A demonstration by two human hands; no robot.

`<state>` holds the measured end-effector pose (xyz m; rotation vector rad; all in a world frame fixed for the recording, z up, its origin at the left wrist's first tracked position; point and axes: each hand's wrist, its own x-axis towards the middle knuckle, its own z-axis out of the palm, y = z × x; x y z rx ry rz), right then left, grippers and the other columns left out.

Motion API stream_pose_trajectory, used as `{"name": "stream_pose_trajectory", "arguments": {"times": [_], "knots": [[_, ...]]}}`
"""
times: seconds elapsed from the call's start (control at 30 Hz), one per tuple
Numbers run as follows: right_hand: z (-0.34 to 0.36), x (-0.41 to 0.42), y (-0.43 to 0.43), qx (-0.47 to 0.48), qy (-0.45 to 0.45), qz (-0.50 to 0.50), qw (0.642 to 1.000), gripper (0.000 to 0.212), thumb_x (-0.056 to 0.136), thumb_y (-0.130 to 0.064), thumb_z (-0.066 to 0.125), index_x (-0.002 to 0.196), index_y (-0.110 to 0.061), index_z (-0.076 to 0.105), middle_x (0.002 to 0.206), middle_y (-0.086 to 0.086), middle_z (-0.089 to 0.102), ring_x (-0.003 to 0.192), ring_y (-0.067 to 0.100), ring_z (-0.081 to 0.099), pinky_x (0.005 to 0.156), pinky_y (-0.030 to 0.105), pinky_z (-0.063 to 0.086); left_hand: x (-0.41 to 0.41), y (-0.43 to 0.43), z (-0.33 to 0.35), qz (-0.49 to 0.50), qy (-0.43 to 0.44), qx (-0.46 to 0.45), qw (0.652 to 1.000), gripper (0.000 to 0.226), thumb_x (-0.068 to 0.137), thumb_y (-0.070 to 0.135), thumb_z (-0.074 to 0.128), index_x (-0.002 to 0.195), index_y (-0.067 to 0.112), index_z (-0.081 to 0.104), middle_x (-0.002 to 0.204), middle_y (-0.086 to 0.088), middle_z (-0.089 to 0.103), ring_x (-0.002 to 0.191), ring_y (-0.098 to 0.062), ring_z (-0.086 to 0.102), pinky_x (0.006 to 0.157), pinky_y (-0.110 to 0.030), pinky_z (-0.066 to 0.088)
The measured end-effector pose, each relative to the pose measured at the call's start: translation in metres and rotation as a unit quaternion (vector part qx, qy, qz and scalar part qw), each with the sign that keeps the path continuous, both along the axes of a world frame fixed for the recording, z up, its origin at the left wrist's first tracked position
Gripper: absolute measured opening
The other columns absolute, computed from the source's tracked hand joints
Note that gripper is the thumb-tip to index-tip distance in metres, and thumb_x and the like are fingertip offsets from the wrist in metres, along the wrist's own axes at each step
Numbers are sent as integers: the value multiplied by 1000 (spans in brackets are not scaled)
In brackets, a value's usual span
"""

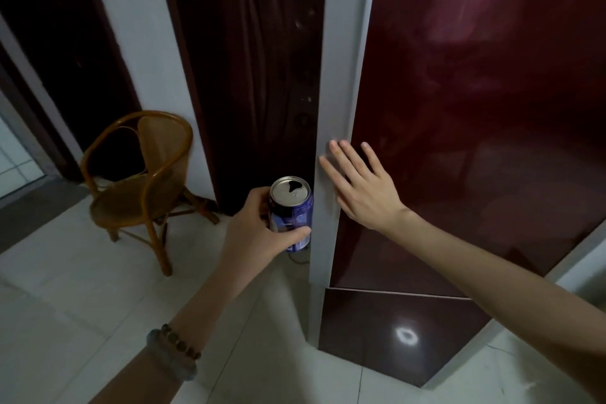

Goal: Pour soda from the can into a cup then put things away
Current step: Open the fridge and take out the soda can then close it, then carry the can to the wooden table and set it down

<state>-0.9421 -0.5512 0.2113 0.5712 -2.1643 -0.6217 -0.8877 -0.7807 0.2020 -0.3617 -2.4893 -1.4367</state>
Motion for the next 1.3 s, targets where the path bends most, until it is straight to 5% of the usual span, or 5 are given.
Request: {"name": "stream_pose_trajectory", "arguments": {"times": [0.33, 0.9, 1.0, 1.17, 1.3], "knots": [[6, -58, 11, -14, -32, -90, 995, 64, 86, -29, 53, 144, -12, 34, 150, 22, 27, 140, 36, 24, 115, 47, 18, -89, -5, 10, -87, -2, -4, 996, 73, 49, 47, 85, 110, 39, 46, 103, 26, 59, 97, -3, 61, 85, -36, 54], [15, -67, -1, -131, -160, -133, 969, 61, 78, -15, 37, 138, -6, 43, 149, 20, 30, 138, 37, 27, 113, 44, 22, -150, 7, 2, -191, 11, -3, 981, 71, 53, 38, 88, 113, 27, 51, 103, 16, 62, 95, -5, 61, 81, -30, 53], [14, -37, -17, -363, -286, -131, 877, 59, 77, -1, 41, 135, -6, 47, 140, 16, 47, 131, 29, 42, 108, 30, 31, -149, 15, 1, -220, 9, 1, 975, 67, 54, 35, 89, 110, 26, 53, 98, 20, 61, 92, -1, 61, 77, -21, 49], [-3, 10, -9, -746, -402, -197, 494, 42, 83, 12, 38, 117, 3, 60, 116, 24, 63, 111, 37, 58, 99, 43, 46, -141, 44, 0, -297, 5, 8, 955, 68, 52, 35, 89, 109, 27, 53, 99, 20, 63, 92, 2, 60, 77, -19, 47], [-9, 62, -6, -856, -359, -151, 340, 38, 84, 10, 38, 114, 7, 61, 112, 26, 64, 105, 31, 64, 94, 36, 51, -120, 74, 0, -373, 10, 9, 928, 65, 51, 34, 90, 103, 31, 51, 94, 23, 61, 87, 8, 59, 75, -16, 46]]}}
